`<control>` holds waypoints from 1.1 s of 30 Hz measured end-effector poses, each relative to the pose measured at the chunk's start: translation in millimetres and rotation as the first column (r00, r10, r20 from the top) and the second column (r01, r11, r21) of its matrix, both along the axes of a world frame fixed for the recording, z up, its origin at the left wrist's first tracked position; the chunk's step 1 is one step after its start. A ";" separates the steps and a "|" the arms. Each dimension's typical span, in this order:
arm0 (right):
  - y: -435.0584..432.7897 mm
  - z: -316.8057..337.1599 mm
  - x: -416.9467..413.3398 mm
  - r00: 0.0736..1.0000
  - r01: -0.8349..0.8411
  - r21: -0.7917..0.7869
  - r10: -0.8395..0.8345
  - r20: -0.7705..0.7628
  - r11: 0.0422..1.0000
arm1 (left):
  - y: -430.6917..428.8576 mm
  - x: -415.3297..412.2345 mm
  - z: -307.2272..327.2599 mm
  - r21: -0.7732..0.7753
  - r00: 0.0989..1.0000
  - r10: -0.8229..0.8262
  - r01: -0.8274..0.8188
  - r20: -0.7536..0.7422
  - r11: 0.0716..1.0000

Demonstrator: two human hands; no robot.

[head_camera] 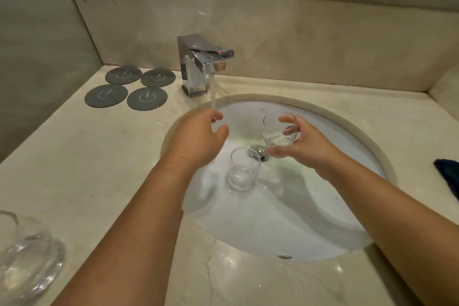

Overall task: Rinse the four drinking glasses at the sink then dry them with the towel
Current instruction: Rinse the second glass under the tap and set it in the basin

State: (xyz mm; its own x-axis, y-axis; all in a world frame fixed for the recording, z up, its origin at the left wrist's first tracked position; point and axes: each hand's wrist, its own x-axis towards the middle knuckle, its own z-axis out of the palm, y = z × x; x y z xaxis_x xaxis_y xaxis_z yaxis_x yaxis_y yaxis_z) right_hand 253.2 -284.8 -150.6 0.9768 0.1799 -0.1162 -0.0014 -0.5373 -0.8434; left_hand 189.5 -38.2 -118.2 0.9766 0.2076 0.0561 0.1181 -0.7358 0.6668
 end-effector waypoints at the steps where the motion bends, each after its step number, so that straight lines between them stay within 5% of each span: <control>1: -7.3 -1.8 -4.2 1.000 0.007 -0.006 -0.008 -0.030 1.000 | -3.5 -0.8 -0.2 0.069 1.000 -0.015 0.015 0.008 0.998; 10: -37.0 -23.2 -5.3 0.950 -0.023 -0.196 -0.039 -0.309 0.980 | -17.4 -4.2 -2.1 0.251 0.984 -0.086 0.123 -0.153 0.960; 28: -33.2 -15.7 -11.8 0.953 -0.101 -0.407 -0.029 -0.300 0.908 | -19.3 -6.8 -2.7 0.259 0.968 -0.136 0.189 -0.210 0.947; 33: -9.0 29.4 -35.8 0.995 -0.072 -0.529 0.097 0.019 0.845 | -19.1 -11.6 11.2 0.322 0.979 -0.104 0.157 -0.175 0.934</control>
State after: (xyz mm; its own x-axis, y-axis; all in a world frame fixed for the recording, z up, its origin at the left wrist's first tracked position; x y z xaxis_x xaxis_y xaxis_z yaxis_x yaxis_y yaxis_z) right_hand 217.4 -293.8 -121.3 0.9669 0.1854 -0.1754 0.0938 -0.8973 -0.4313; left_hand 178.0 -57.3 -107.0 0.9960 0.0725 -0.0520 0.0865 -0.9279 0.3626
